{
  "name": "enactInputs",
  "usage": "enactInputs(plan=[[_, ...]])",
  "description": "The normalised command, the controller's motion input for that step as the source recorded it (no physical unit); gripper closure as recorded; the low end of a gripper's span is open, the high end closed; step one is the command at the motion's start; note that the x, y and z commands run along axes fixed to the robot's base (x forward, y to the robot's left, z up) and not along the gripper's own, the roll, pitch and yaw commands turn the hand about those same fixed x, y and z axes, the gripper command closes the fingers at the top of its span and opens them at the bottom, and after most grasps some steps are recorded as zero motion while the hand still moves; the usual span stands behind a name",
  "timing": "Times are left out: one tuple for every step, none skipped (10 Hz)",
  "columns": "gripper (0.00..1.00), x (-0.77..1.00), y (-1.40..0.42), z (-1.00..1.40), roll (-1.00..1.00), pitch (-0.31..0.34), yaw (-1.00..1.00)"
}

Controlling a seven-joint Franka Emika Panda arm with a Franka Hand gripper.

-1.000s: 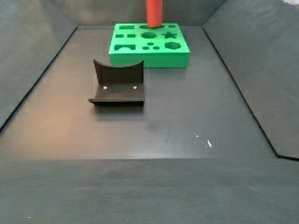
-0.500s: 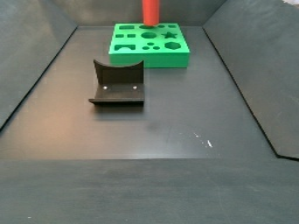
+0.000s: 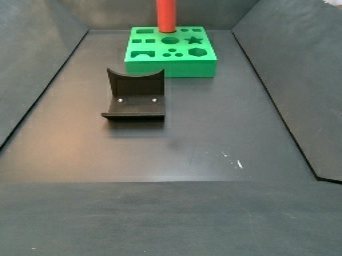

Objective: Insert the oval object.

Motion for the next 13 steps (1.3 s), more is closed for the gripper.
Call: enactInputs(plan=[[1.00, 0.00, 0.00, -0.19, 0.02, 0.000, 0.00], [1.00, -0.06, 0.05, -0.23, 0.00, -0.016, 0.04], [1.00, -0.32, 0.06, -0.17, 0.00, -0.079, 0.08], [1.00, -0.30, 0.06, -0.11, 0.00, -0.063, 0.05], [1.00, -0.29, 0.06, -0.05, 0.00, -0.047, 0.01], [1.00, -0.25, 0.03, -0.03, 0.00, -0.034, 0.00], [1.00, -0.01, 0.00, -0.12, 0.00, 0.000, 0.00], [1.00, 0.00, 0.00, -0.24, 0.01, 0.000, 0.00], [1.00, 0.10, -0.09, -0.39, 0.05, 0.000, -0.03], [1.00, 0.10, -0.05, -0.39, 0.00, -0.009, -0.08], [1.00, 0.07, 0.00, -0.33, 0.00, 0.000, -0.04], [1.00, 0.04, 0.00, -0.29, -0.01, 0.000, -0.02], [1.00, 0.03, 0.00, -0.27, 0.00, 0.000, -0.02]])
